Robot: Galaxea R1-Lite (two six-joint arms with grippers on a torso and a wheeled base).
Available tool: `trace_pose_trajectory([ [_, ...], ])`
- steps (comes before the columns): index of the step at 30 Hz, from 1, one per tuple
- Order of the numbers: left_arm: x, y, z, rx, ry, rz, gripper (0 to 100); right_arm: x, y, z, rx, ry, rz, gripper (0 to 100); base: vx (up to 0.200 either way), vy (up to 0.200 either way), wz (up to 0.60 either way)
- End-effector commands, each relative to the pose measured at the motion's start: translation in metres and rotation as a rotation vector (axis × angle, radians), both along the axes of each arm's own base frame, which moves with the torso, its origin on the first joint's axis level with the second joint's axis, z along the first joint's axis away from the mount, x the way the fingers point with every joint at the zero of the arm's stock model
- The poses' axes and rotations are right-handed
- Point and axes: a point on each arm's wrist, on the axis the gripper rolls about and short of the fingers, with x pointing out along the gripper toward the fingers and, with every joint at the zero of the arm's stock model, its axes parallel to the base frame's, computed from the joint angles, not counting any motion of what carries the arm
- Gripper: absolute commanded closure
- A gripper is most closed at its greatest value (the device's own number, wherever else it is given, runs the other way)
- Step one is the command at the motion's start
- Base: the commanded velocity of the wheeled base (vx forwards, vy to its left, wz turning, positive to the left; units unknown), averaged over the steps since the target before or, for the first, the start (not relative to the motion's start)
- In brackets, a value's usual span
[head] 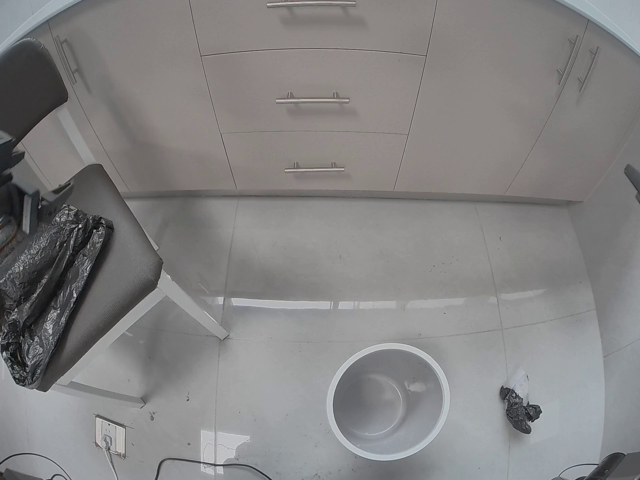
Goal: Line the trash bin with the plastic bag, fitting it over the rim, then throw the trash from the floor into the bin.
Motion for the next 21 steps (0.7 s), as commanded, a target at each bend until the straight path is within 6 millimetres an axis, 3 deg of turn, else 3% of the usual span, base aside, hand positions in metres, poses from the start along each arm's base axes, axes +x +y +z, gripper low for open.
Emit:
trace_pose_trajectory([
  [1,0.165,0.052,-0.033,0.369,0.196,0.099,0,0.044,0.016,-0.039,0.037,0.139,0.06,0,0.0,0.0,0.0],
  [5,0.174,0.067,-0.042,0.367,0.224,0.129,0,0.045,0.016,-0.04,0.038,0.149,0.064,0,0.0,0.0,0.0],
  [9,0.17,0.076,-0.043,0.362,0.229,0.148,0,0.048,0.017,-0.042,0.047,0.165,0.065,0,0.0,0.0,0.0],
  [21,0.142,0.07,-0.021,0.35,0.164,0.112,0,0.053,0.018,-0.046,0.057,0.19,0.066,0,0.0,0.0,0.0],
])
